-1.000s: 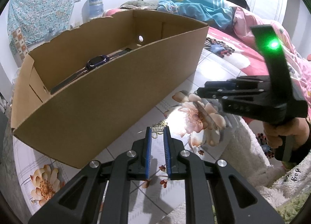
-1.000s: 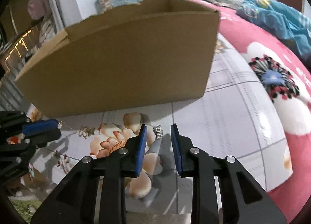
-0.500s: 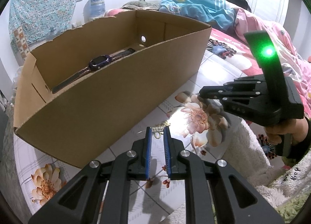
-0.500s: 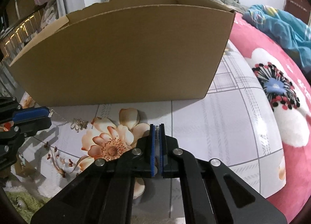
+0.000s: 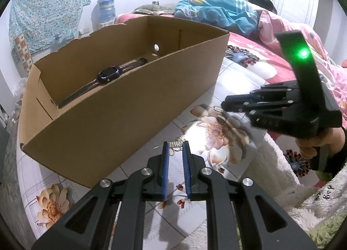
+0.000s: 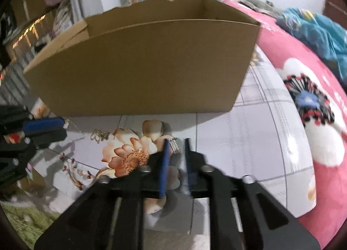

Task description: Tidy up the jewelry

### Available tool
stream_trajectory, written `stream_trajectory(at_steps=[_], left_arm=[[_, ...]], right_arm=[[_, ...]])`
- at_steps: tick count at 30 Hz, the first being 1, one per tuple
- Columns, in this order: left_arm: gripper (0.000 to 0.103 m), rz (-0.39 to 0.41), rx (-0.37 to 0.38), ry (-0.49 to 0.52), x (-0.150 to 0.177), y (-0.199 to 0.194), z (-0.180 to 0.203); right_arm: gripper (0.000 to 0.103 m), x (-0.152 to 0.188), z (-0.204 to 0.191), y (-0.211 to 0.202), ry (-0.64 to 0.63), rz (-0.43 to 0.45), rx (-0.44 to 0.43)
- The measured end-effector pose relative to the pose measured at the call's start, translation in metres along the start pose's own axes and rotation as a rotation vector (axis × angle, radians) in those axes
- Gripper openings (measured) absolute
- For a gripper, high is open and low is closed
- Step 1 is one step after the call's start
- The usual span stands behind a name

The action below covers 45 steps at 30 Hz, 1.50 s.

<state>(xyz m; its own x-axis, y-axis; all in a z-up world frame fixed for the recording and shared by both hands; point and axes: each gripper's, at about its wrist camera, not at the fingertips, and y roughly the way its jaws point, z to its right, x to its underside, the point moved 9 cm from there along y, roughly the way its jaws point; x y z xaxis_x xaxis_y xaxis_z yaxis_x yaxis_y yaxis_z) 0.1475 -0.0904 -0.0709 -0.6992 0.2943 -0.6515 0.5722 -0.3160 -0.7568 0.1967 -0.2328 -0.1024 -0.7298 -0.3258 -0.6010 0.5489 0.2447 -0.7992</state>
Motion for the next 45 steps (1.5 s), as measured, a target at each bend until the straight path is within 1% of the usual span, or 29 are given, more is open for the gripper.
stream_trajectory(at_steps=[2, 4, 5, 7, 11, 12, 21, 22, 23, 25, 27, 30, 32, 34, 35, 36, 41, 44, 45], left_arm=[[0.012, 0.000, 0.000, -0.003, 0.001, -0.001, 0.000], [0.012, -0.001, -0.002, -0.005, 0.001, 0.000, -0.002], [0.012, -0.001, -0.004, -0.006, 0.001, 0.000, -0.002], [0.012, 0.001, -0.004, -0.011, 0.001, -0.001, -0.003], [0.012, 0.003, -0.005, -0.022, 0.002, -0.001, -0.006], [0.012, 0.003, -0.005, -0.024, 0.002, -0.001, -0.007], [0.012, 0.004, -0.006, -0.024, 0.003, -0.001, -0.008], [0.012, 0.005, -0.006, -0.024, 0.003, -0.002, -0.008], [0.012, 0.006, -0.006, -0.025, 0.003, -0.002, -0.008], [0.012, 0.011, -0.007, -0.026, 0.002, -0.003, -0.009], [0.012, 0.015, -0.007, -0.032, 0.003, -0.004, -0.010], [0.012, 0.016, -0.007, -0.040, 0.005, -0.005, -0.012], [0.012, 0.019, -0.007, -0.045, 0.005, -0.006, -0.012], [0.012, 0.020, -0.007, -0.049, 0.005, -0.006, -0.013], [0.012, 0.020, -0.006, -0.051, 0.005, -0.006, -0.013], [0.012, 0.021, -0.005, -0.052, 0.005, -0.006, -0.013], [0.012, 0.023, 0.003, -0.058, 0.005, -0.005, -0.013], [0.012, 0.023, 0.007, -0.062, 0.006, -0.003, -0.016], [0.012, 0.023, 0.008, -0.062, 0.006, -0.003, -0.016]], right_arm=[[0.020, 0.001, -0.006, 0.011, -0.027, -0.029, -0.006], [0.017, -0.001, -0.007, 0.017, -0.066, -0.046, -0.004], [0.002, -0.003, -0.008, 0.018, -0.081, -0.063, -0.011], [0.003, -0.006, -0.006, 0.020, -0.066, -0.078, -0.025], [0.002, -0.009, -0.002, 0.021, -0.031, -0.077, -0.047], [0.000, -0.010, -0.001, 0.021, -0.024, -0.075, -0.052], [0.000, -0.007, 0.006, 0.013, 0.018, -0.066, -0.087], [0.000, -0.007, 0.007, 0.013, 0.023, -0.079, -0.105], [0.000, -0.006, -0.002, 0.007, 0.029, -0.092, -0.118], [0.000, -0.006, 0.000, 0.003, 0.021, -0.103, -0.128], [0.000, -0.005, -0.002, 0.004, -0.018, -0.126, -0.106], [0.000, -0.003, -0.005, 0.016, -0.051, -0.167, -0.098], [0.000, -0.008, -0.008, 0.021, -0.065, -0.153, -0.089], [0.000, -0.016, -0.004, 0.025, -0.061, -0.130, -0.035], [0.000, -0.018, 0.000, 0.027, -0.041, -0.120, -0.017], [0.000, -0.020, 0.002, 0.028, -0.017, -0.117, -0.017], [0.004, -0.018, 0.010, 0.021, 0.113, -0.109, -0.061], [0.015, -0.012, 0.018, 0.015, 0.198, -0.113, -0.093], [0.016, -0.011, 0.017, 0.016, 0.214, -0.115, -0.093]])
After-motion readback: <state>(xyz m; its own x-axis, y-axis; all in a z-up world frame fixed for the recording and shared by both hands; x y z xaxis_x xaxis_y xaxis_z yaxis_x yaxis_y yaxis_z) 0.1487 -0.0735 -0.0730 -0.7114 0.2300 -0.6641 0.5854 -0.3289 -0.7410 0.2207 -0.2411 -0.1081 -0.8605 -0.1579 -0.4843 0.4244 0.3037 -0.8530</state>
